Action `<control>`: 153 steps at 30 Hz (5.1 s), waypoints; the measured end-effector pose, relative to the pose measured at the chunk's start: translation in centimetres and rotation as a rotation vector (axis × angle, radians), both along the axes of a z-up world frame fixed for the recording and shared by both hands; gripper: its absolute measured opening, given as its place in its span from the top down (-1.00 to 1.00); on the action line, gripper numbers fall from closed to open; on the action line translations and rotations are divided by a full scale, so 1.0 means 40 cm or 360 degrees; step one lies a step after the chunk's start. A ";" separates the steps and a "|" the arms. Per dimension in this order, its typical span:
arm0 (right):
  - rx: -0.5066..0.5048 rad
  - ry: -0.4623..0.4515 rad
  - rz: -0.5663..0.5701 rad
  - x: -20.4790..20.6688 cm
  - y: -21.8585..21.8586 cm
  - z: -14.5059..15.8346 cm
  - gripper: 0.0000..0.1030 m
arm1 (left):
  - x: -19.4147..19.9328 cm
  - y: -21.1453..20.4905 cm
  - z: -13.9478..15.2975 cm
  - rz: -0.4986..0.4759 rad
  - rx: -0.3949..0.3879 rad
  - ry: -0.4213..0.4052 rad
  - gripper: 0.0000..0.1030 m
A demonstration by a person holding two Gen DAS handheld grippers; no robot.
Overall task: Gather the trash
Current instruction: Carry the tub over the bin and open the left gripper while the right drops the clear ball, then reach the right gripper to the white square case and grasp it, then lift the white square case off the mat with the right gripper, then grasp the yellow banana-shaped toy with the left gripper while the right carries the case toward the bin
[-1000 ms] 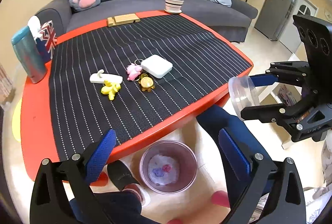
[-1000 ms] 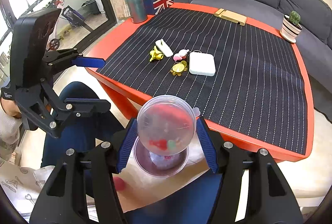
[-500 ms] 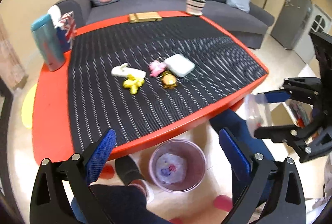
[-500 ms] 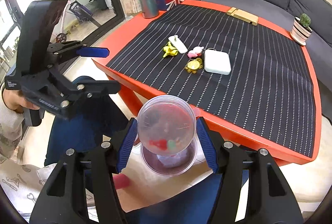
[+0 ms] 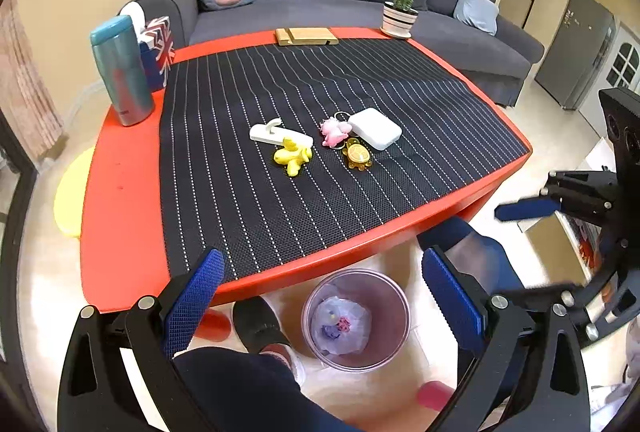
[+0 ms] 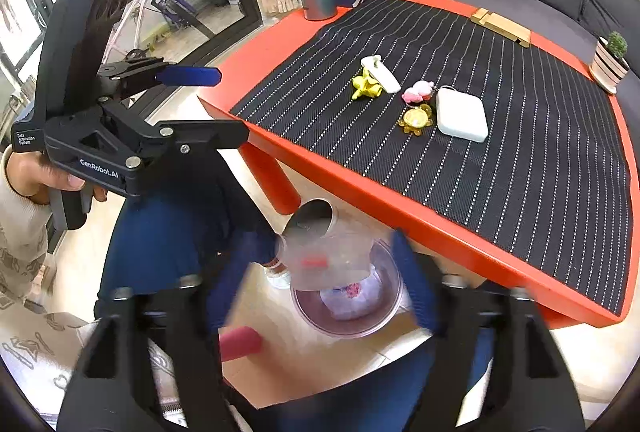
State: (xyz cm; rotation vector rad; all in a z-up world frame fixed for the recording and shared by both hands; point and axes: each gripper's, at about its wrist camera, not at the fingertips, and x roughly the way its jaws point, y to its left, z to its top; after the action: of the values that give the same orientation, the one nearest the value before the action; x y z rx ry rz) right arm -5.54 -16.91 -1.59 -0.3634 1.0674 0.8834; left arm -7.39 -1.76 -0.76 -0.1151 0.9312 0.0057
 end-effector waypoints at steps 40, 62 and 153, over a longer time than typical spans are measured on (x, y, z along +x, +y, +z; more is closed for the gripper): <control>-0.0081 -0.0038 -0.0301 0.211 -0.028 0.002 -0.94 | 0.070 0.026 -0.018 -0.0013 0.0014 -0.0001 -0.85; -0.0258 0.0163 -0.0336 0.484 0.062 -0.104 -0.93 | 0.100 0.045 -0.038 -0.0007 -0.0040 0.0013 -0.85; -0.0153 0.0153 -0.0347 0.445 -0.020 -0.060 -0.11 | 0.375 0.073 -0.163 -0.0111 0.0083 0.0326 0.25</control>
State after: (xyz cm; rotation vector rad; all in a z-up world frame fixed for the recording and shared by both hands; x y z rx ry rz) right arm 12.26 -17.70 -3.98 -0.2804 1.2162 0.6621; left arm 7.62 1.14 -7.29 -0.0342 1.1385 -0.0232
